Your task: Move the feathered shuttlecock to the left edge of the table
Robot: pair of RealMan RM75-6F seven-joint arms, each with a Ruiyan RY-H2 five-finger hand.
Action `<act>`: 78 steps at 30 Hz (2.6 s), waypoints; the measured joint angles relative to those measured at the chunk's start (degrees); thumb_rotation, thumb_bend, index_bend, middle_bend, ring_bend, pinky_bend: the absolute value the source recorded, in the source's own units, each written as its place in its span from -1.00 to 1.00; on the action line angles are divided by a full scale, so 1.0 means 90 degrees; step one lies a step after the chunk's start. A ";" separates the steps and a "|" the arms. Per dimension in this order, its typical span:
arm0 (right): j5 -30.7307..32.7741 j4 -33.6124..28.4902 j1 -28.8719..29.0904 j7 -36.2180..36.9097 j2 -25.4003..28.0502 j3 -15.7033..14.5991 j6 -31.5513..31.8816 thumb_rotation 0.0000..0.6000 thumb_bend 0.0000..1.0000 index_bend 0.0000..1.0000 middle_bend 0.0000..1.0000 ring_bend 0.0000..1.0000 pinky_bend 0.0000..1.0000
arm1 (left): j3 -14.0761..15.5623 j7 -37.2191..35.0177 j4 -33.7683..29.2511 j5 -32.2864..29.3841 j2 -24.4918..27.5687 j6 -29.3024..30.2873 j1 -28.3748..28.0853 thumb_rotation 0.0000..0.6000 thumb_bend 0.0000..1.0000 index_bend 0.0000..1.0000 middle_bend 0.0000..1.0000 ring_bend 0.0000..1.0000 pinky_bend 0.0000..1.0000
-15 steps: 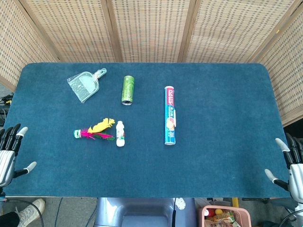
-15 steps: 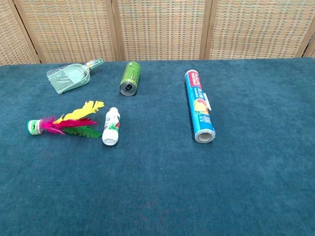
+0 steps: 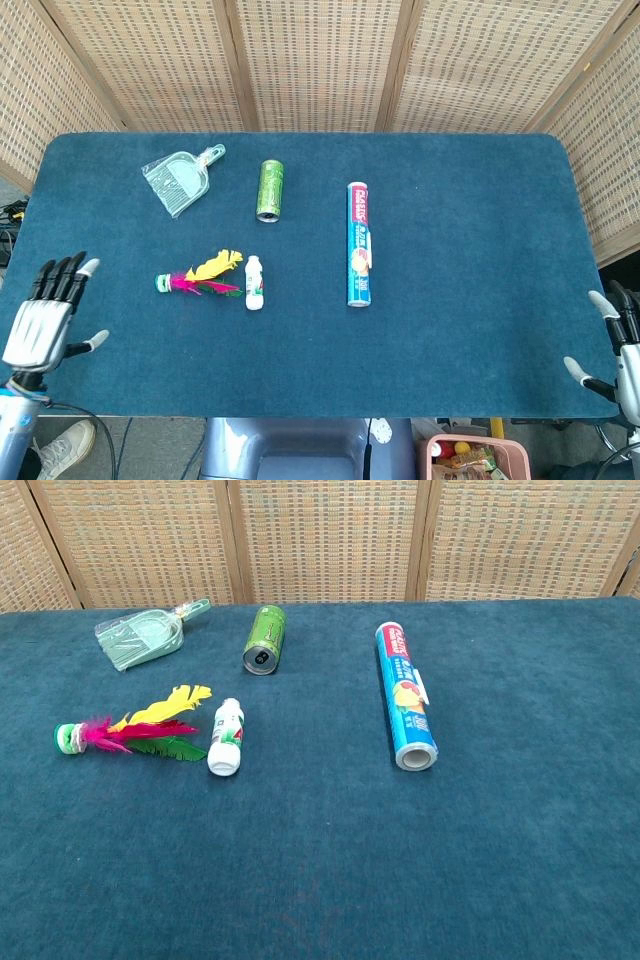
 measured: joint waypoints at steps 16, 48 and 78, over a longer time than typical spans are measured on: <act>0.0393 0.0198 0.0124 0.0480 0.0049 0.0085 -0.0409 1.00 -1.00 -1.00 -1.00 -1.00 -1.00 | -0.0674 0.1270 0.1565 -0.1114 -0.2264 -0.1771 -0.1752 1.00 -0.46 -0.19 -1.00 -1.00 -1.00; 0.0550 0.0290 0.0206 0.0675 0.0068 0.0090 -0.0643 1.00 -1.00 -1.00 -1.00 -1.00 -1.00 | -0.0567 0.1260 0.2483 -0.1605 -0.3290 -0.2092 -0.2394 1.00 -0.21 0.03 -1.00 -1.00 -1.00; 0.0580 0.0316 0.0209 0.0809 0.0097 0.0095 -0.0662 1.00 -1.00 -1.00 -1.00 -1.00 -1.00 | -0.0580 0.1243 0.2210 -0.1824 -0.3127 -0.1847 -0.2420 1.00 -0.11 0.38 -1.00 -1.00 -1.00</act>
